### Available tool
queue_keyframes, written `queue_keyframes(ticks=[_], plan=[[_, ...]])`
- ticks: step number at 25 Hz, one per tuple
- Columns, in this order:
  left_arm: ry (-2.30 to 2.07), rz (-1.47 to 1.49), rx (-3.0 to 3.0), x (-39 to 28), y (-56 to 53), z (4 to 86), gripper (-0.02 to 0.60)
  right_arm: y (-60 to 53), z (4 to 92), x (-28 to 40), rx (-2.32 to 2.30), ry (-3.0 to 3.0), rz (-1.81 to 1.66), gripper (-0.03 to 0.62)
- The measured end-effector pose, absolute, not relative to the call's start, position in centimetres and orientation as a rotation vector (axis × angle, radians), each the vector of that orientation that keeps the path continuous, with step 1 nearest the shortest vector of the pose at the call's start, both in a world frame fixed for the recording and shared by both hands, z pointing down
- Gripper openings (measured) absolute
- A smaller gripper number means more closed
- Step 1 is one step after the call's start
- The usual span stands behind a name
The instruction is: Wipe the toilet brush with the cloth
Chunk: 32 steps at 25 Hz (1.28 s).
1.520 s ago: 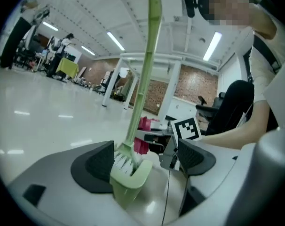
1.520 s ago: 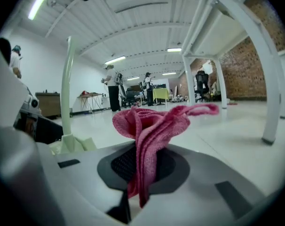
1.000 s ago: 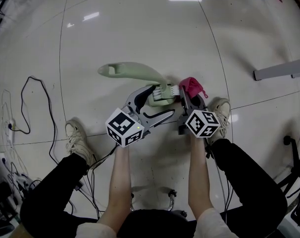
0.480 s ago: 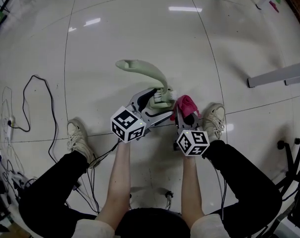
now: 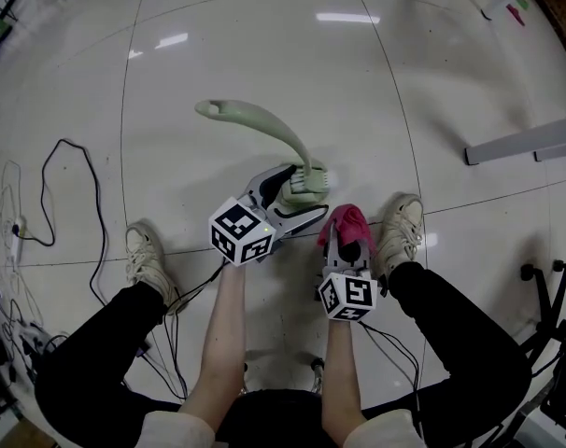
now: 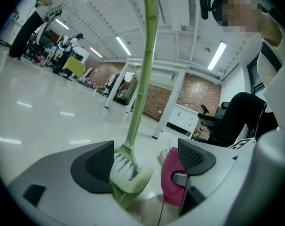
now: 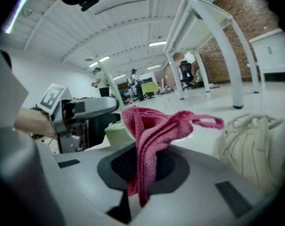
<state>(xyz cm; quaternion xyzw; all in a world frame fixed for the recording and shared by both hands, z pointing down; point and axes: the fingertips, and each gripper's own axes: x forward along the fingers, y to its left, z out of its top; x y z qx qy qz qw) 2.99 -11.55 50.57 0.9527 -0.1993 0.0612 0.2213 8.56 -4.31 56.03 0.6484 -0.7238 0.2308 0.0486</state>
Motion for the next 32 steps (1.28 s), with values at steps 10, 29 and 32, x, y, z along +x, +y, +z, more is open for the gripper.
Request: queue_keyframes(ticks=[10, 29, 32], plan=[[-0.549, 0.049, 2.591, -0.7, -10.8, 49.0, 0.430, -5.1, 55.9, -1.4, 1.474, -2.547, 0.607, 0.032], [-0.424, 0.201, 2.660, 1.9, -10.0, 50.7, 0.393, -7.4, 58.4, 5.9, 1.632, -2.424, 0.615, 0.032], [-0.438, 0.152, 2.630, 1.8, -10.3, 50.6, 0.392, -7.5, 58.6, 6.6, 1.655, -2.402, 0.623, 0.032]])
